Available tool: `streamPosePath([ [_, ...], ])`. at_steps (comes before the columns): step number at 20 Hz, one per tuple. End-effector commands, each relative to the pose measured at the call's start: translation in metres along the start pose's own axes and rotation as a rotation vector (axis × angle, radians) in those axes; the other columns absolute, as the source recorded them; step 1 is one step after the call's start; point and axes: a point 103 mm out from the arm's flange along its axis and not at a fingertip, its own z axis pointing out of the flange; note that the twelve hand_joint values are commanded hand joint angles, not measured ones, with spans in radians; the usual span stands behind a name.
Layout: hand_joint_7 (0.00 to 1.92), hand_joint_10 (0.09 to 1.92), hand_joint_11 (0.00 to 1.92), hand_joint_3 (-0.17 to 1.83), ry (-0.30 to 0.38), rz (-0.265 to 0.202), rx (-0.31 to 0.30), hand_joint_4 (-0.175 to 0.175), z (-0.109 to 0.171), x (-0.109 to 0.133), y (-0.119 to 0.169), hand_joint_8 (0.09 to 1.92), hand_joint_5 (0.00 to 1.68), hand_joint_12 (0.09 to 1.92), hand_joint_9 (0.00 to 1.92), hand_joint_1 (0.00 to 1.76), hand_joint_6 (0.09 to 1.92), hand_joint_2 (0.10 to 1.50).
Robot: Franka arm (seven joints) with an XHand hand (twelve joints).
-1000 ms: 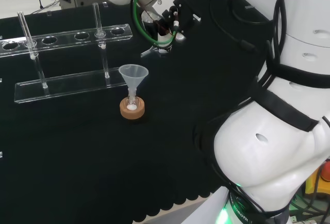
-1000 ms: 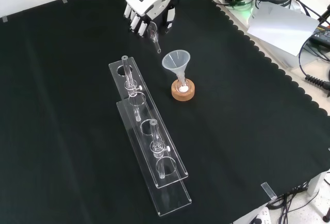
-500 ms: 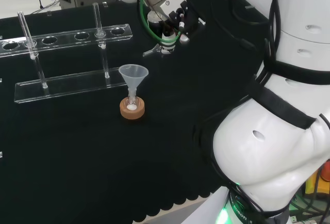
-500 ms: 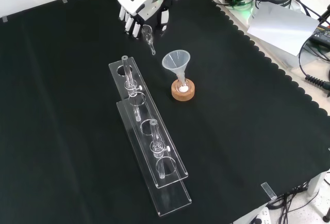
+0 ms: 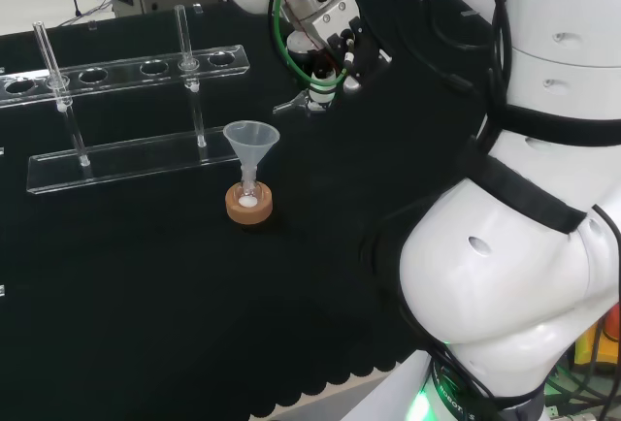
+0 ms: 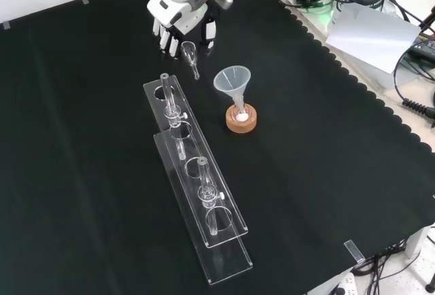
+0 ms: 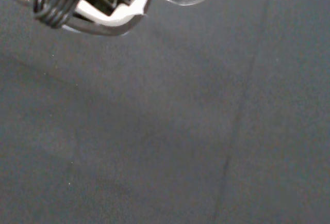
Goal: Put the weighing funnel back on the table.
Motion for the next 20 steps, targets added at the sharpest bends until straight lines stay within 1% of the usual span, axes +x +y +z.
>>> streamPosePath([
  [1,0.81,0.18,0.97,0.83,0.033,0.002,0.009,0.175,0.017,-0.005,0.014,0.57,1.15,0.96,1.18,1.1,0.97,0.63],
  [5,0.81,0.18,0.97,0.83,0.047,0.0,0.0,0.175,0.024,-0.005,0.019,0.57,1.15,0.96,1.18,1.1,0.97,0.63],
  [12,0.81,0.18,0.97,0.83,0.069,-0.012,0.005,0.175,0.039,0.0,0.027,0.57,1.15,0.96,1.18,1.1,0.97,0.63],
  [20,0.81,0.17,0.97,0.82,0.117,-0.022,-0.001,0.175,0.057,0.008,0.035,0.57,1.15,0.96,1.18,1.1,0.97,0.63],
])
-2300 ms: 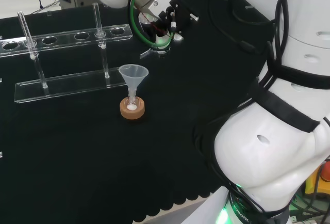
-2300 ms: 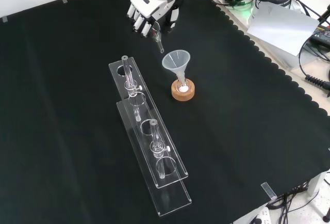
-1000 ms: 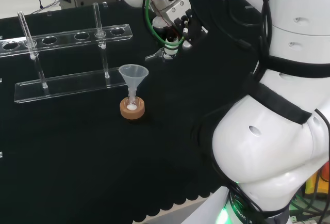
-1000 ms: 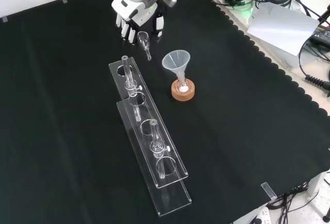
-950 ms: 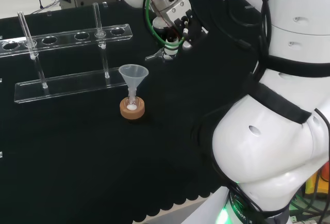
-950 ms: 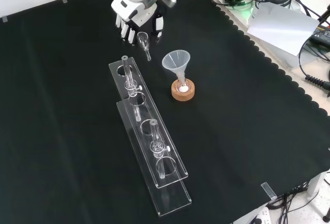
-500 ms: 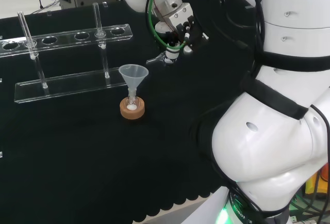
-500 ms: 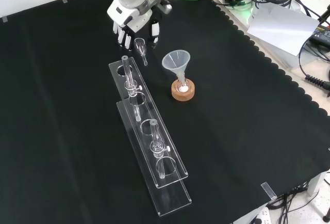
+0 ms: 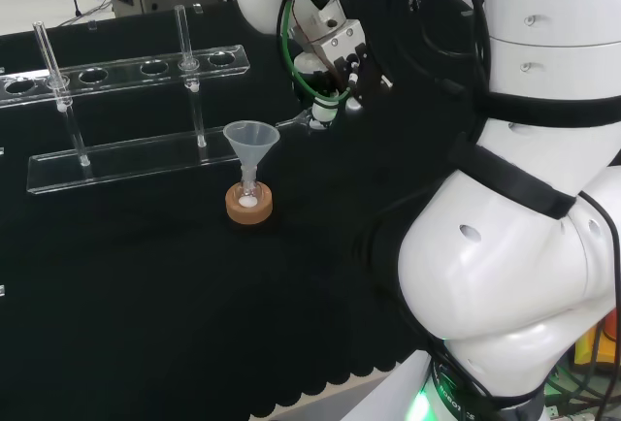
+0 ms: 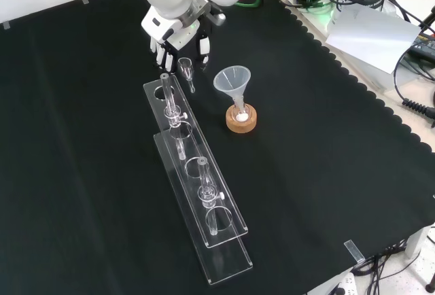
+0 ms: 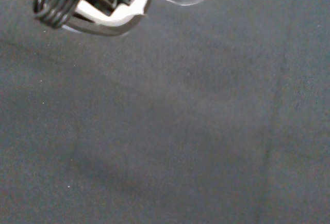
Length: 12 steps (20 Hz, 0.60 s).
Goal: Put the weighing funnel back on the table.
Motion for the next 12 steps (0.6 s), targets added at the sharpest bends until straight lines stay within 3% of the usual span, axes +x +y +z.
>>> streamPosePath([
  [1,0.81,0.17,0.97,0.82,0.034,-0.012,-0.008,0.175,0.013,0.005,0.006,0.57,1.15,0.96,1.18,1.1,0.97,0.63],
  [12,0.81,0.17,0.98,0.82,0.08,-0.026,-0.003,0.175,0.036,0.014,0.018,0.57,1.15,0.96,1.18,1.1,0.97,0.63],
])
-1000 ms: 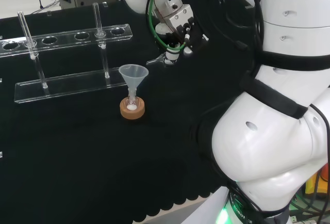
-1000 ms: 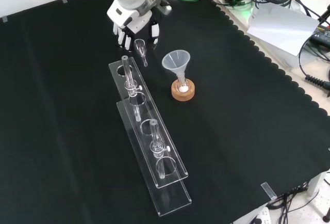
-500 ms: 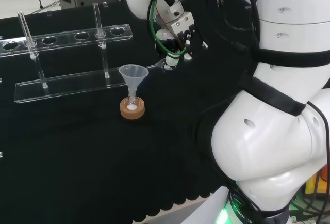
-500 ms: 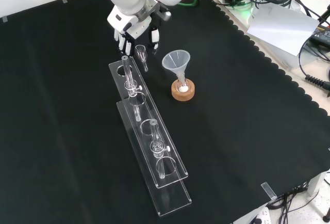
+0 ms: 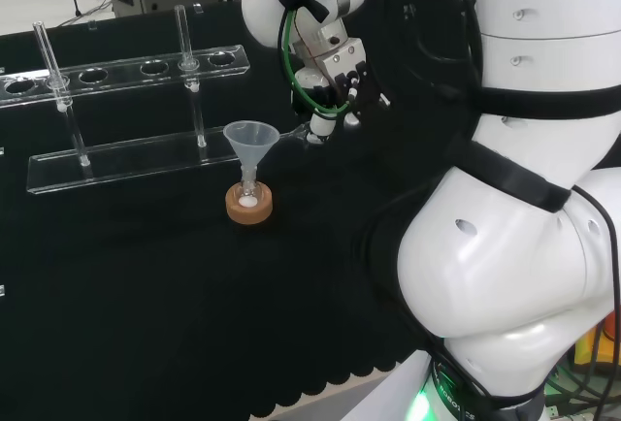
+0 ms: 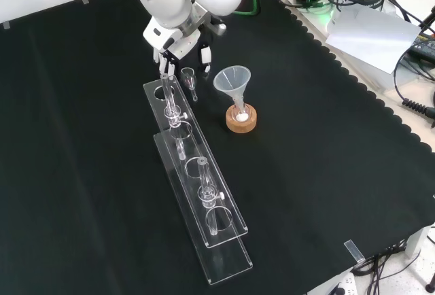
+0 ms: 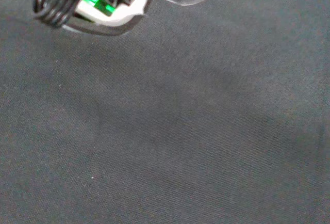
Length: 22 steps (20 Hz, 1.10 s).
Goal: Put the weighing funnel back on the table.
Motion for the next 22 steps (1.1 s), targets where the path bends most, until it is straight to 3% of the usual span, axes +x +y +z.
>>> streamPosePath([
  [1,0.81,0.17,0.98,0.82,0.012,-0.012,-0.006,0.175,0.009,0.004,0.007,0.57,1.15,0.96,1.18,1.1,0.97,0.63],
  [7,0.81,0.17,0.98,0.82,-0.002,-0.016,-0.003,0.175,0.012,0.013,0.014,0.58,1.15,0.96,1.18,1.1,0.97,0.63],
  [9,0.81,0.17,0.98,0.82,0.035,-0.031,-0.027,0.175,0.012,0.015,0.016,0.58,1.15,0.96,1.18,1.1,0.97,0.63],
  [15,0.81,0.17,0.98,0.82,0.026,-0.019,0.009,0.175,0.024,0.003,0.024,0.58,1.14,0.96,1.18,1.1,0.97,0.63],
  [22,0.81,0.17,0.99,0.82,-0.001,-0.013,0.02,0.175,0.023,0.013,0.027,0.58,1.14,0.95,1.18,1.1,0.97,0.63],
])
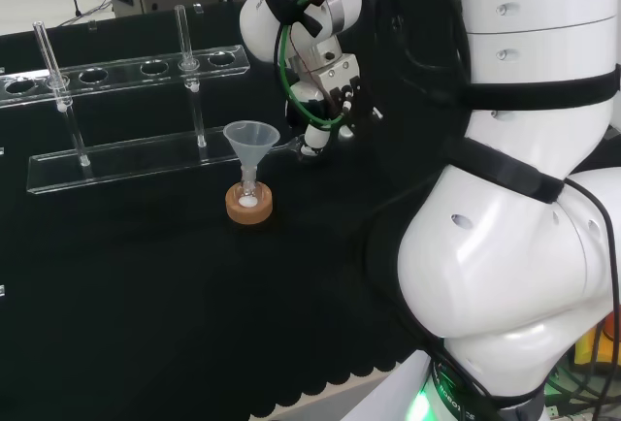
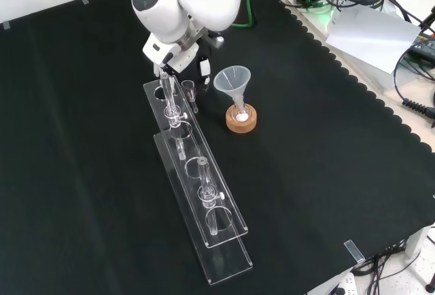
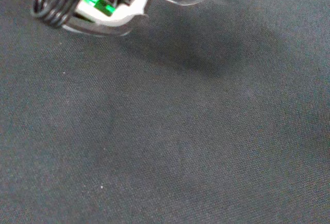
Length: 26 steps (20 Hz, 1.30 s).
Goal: Put the weighing funnel back on the table.
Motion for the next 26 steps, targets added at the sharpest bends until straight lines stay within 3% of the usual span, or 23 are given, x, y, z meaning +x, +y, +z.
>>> streamPosePath([
  [1,0.8,0.16,0.99,0.82,-0.014,0.015,0.013,0.175,0.0,0.003,0.004,0.58,1.14,0.95,1.18,1.1,0.97,0.63],
  [26,0.79,0.16,0.99,0.81,0.016,0.021,0.033,0.175,0.016,0.0,0.008,0.59,1.14,0.95,1.17,1.09,0.97,0.64],
])
